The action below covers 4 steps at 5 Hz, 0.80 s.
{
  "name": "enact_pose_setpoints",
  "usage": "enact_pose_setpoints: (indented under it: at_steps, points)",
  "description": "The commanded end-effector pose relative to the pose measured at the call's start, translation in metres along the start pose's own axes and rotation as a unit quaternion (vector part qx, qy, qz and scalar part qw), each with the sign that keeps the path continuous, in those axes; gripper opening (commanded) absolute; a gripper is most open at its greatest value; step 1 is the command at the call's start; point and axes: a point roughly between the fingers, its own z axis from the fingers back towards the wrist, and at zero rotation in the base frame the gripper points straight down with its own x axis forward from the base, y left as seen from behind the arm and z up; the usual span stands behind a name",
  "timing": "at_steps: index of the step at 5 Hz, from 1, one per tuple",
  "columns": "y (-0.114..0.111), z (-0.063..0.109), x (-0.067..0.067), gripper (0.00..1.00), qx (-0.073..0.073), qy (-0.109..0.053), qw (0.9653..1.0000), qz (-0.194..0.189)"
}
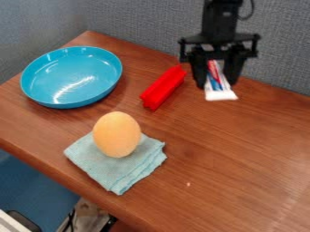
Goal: Put the toothpaste on the blue plate
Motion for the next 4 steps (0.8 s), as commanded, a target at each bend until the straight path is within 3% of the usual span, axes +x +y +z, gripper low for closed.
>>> enact_pose_setpoints:
  at_steps: [1,2,4]
  points:
    - [0.022,0.044,0.019,0.0,-0.039,-0.032,0.9987,0.012]
    - [0.016,0.033,0.02,0.0,-0.033,-0.034,0.9988,0.009]
    - [0.029,0.017,0.041,0.0,-0.009,-0.042,0.9982,0.043]
